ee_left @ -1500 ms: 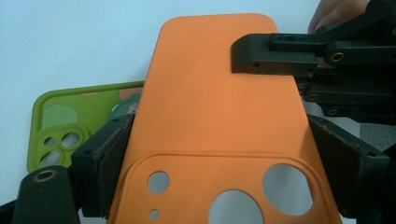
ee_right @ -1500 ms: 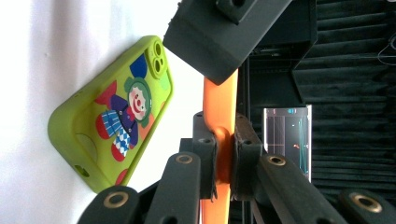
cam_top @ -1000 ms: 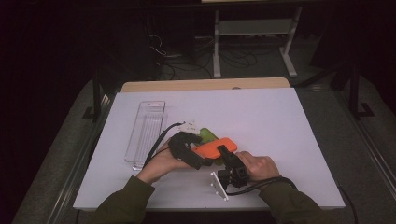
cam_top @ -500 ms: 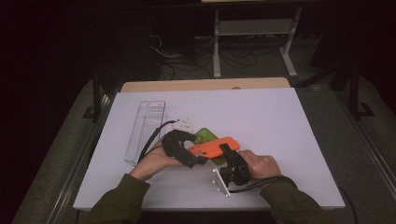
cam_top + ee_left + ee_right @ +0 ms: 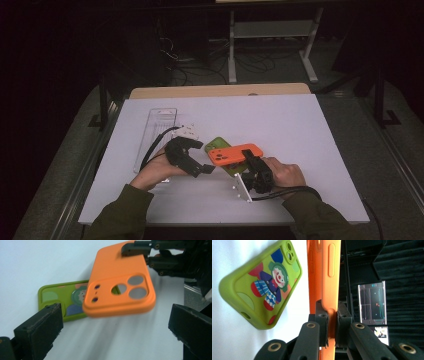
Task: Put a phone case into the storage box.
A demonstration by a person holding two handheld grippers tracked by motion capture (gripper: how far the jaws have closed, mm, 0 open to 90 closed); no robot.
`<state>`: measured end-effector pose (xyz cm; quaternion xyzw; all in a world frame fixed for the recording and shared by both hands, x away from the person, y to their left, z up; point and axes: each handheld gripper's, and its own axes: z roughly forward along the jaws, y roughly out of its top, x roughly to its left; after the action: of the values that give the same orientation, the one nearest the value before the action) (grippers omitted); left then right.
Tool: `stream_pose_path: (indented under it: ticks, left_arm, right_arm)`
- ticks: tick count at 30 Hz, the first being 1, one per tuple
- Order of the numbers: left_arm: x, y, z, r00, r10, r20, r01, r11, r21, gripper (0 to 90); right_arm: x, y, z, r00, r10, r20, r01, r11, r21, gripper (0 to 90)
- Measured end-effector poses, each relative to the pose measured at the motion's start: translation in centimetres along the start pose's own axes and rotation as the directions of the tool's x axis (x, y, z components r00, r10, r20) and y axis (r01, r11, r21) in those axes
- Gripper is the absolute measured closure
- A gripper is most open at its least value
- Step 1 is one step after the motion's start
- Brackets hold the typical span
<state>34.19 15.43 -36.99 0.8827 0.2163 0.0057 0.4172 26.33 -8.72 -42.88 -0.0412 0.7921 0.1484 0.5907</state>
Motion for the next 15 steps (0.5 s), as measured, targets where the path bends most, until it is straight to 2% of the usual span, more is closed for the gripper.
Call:
stream_pose_path:
  ticks: [7,13,14,15]
  left_arm:
    - [0.42,-0.31,-0.21,1.0000,0.002,-0.008,-0.002,0.9999,0.016,0.0]
    - [0.25,-0.32,-0.05,0.9998,-0.017,-0.013,0.017,0.9999,0.001,0.0]
    - [0.45,-0.29,-0.18,0.9998,0.008,-0.018,-0.008,0.9998,0.020,0.0]
    - [0.45,-0.30,-0.16,0.9998,0.004,-0.019,-0.004,0.9998,0.017,0.0]
  right_arm:
    - [-0.25,-0.24,0.14,0.9998,0.017,-0.010,-0.017,1.000,0.002,81.9]
    - [-0.52,-0.50,0.21,0.9964,0.083,-0.016,-0.083,0.997,0.005,81.9]
    - [-0.61,-0.54,0.21,0.9949,0.100,-0.018,-0.099,0.995,0.005,81.9]
    - [-0.68,-0.59,0.20,0.9939,0.108,-0.020,-0.108,0.994,0.006,81.9]
